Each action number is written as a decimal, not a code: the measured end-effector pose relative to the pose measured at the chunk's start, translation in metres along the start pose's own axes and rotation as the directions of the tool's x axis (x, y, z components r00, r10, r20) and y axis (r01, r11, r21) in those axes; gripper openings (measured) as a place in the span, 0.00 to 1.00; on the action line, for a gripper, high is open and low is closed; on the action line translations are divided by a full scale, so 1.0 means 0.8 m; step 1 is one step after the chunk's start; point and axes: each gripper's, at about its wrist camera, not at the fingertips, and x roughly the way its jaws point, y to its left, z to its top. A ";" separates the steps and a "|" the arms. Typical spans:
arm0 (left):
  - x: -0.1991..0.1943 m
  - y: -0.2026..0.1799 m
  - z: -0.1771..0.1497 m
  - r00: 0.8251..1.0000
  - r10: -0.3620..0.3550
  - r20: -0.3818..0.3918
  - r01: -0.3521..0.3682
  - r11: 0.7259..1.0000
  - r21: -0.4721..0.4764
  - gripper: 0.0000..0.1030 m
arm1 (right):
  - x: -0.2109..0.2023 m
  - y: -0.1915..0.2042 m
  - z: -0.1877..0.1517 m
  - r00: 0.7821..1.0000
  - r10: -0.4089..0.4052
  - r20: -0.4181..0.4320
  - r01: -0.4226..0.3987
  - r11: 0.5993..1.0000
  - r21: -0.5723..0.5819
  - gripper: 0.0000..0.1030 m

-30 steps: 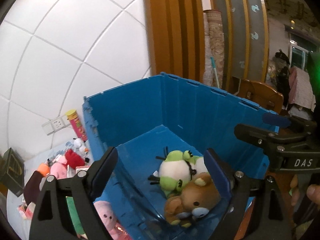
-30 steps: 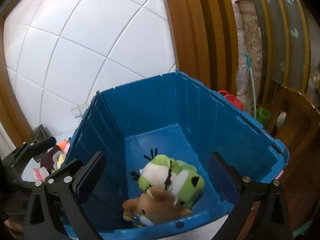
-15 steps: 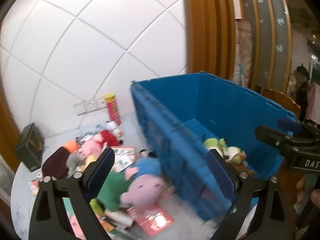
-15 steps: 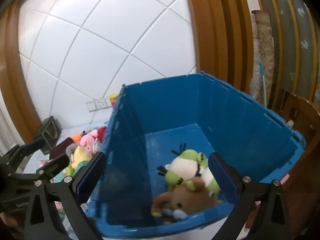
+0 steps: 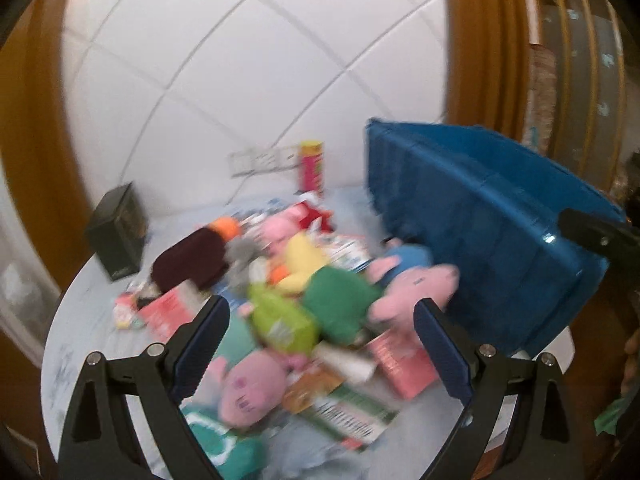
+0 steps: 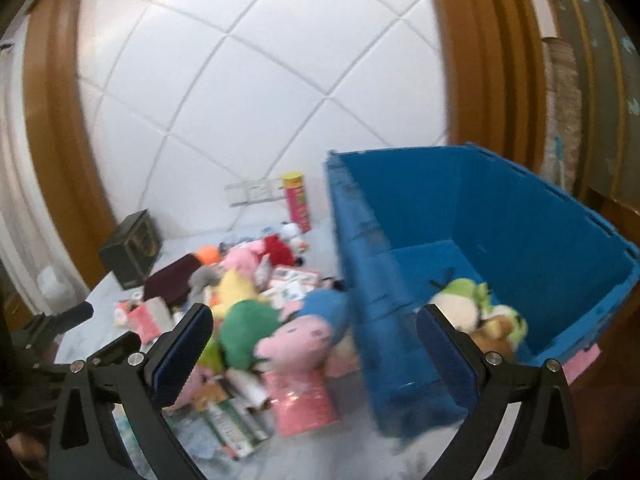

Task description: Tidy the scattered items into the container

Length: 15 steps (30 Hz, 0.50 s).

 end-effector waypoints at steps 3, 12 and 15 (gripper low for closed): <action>0.005 0.049 -0.033 0.998 0.036 -0.044 -0.037 0.999 -0.040 0.92 | 0.018 0.039 -0.021 0.999 0.022 -0.040 -0.023 1.000 -0.015 1.00; 0.028 0.153 -0.124 0.974 0.124 -0.189 -0.147 0.982 -0.115 0.92 | 0.077 0.116 -0.093 0.980 0.096 -0.176 -0.103 0.994 -0.032 1.00; 0.035 0.170 -0.141 0.969 0.134 -0.208 -0.163 0.978 -0.129 0.92 | 0.093 0.125 -0.108 0.973 0.106 -0.205 -0.114 0.993 -0.025 1.00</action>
